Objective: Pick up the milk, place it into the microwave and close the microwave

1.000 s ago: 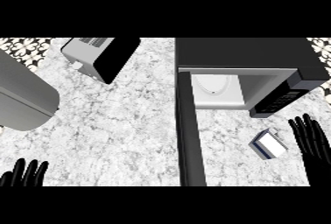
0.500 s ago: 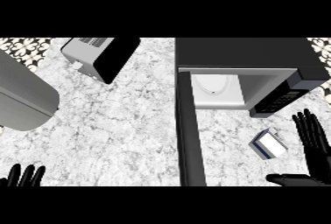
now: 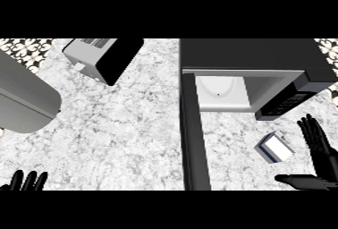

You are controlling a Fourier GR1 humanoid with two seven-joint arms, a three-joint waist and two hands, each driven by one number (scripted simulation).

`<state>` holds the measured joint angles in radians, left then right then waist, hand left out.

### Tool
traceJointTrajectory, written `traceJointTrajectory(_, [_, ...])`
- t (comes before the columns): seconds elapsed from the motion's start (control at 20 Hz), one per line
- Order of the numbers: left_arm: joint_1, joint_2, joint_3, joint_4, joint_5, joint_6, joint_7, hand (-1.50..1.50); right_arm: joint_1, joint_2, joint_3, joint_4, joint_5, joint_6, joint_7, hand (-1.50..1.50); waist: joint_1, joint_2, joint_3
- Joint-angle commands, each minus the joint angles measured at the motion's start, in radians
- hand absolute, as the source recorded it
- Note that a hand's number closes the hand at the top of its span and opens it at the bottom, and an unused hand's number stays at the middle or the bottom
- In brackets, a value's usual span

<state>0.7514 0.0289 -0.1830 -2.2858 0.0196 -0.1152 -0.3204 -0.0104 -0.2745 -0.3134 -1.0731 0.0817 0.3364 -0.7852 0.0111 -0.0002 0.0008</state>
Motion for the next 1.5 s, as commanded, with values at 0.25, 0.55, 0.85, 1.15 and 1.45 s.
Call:
traceJointTrajectory(0.25, [0.039, -0.013, -0.06, -0.02, -0.038, 0.013, -0.003, -1.5, -0.202, -0.074, 0.0, 0.392, 0.076, -0.036, -0.165, -1.5, 0.011, 0.002, 0.001])
traceJointTrajectory(0.55, [0.025, 0.006, -0.03, -0.012, -0.013, 0.007, 0.0, -1.5, -0.231, -0.112, -0.009, 0.571, 0.09, -0.052, -0.279, -1.5, 0.009, 0.004, 0.002])
traceJointTrajectory(0.85, [-0.026, -0.017, -0.043, 0.013, -0.016, 0.028, 0.024, -1.5, -0.295, -0.102, 0.027, 0.7, 0.121, -0.045, -0.312, -1.5, 0.011, 0.008, 0.003])
traceJointTrajectory(1.15, [0.025, 0.018, 0.008, 0.016, 0.02, -0.007, -0.027, -1.5, -0.314, -0.092, 0.052, 0.726, 0.109, 0.026, -0.309, -1.5, 0.02, 0.007, 0.003])
traceJointTrajectory(1.45, [0.021, 0.003, 0.003, 0.074, 0.018, -0.016, -0.08, -1.5, -0.307, -0.106, 0.046, 0.767, 0.098, 0.024, -0.371, -1.5, 0.02, 0.006, 0.004])
